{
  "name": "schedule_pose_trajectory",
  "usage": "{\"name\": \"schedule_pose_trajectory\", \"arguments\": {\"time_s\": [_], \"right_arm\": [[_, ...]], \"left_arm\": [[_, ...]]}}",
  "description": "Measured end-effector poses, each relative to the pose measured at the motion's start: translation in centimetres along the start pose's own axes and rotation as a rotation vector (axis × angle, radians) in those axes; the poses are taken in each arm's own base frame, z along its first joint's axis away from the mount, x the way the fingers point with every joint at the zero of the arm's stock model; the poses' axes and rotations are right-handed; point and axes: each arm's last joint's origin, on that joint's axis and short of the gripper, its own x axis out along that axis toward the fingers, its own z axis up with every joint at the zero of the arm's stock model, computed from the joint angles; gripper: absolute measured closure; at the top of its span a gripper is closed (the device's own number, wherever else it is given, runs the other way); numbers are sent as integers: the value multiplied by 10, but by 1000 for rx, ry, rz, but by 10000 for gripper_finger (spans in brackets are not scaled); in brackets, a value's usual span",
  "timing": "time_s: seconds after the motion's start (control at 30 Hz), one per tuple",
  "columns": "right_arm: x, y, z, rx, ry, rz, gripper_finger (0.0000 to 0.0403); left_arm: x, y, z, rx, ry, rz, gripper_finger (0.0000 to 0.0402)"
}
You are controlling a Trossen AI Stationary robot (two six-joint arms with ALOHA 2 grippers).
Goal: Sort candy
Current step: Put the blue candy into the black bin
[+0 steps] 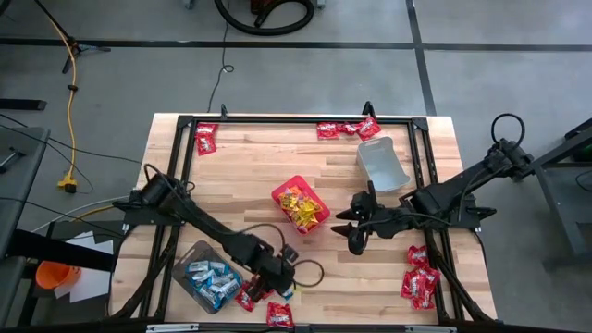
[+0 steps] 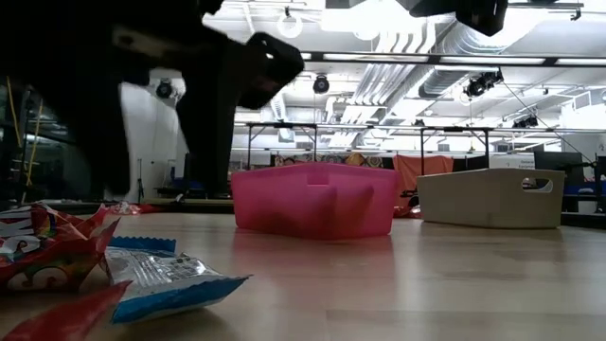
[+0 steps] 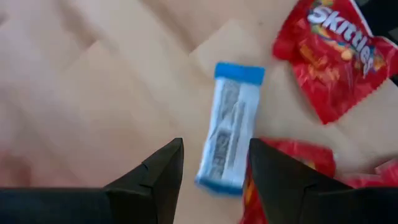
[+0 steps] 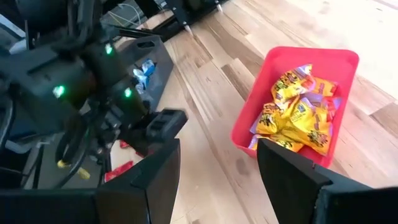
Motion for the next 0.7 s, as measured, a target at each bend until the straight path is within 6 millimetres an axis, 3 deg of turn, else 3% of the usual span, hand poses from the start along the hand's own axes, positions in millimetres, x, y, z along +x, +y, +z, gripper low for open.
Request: {"name": "schedule_pose_trajectory", "arguments": {"time_s": [0.27, 0.53, 0.63, 0.7], "right_arm": [[0, -3, -2, -12, 18, -23, 197], [0, -3, -2, -17, 22, -28, 197], [0, -4, -2, -22, 26, -34, 197], [0, -4, -2, -23, 21, -40, 197]], "left_arm": [[33, -18, -1, 13, 15, -7, 232], [43, -15, -5, -134, 51, 27, 235], [37, -11, -4, -176, 36, 36, 264], [31, -6, -5, -217, 39, 54, 306]]}}
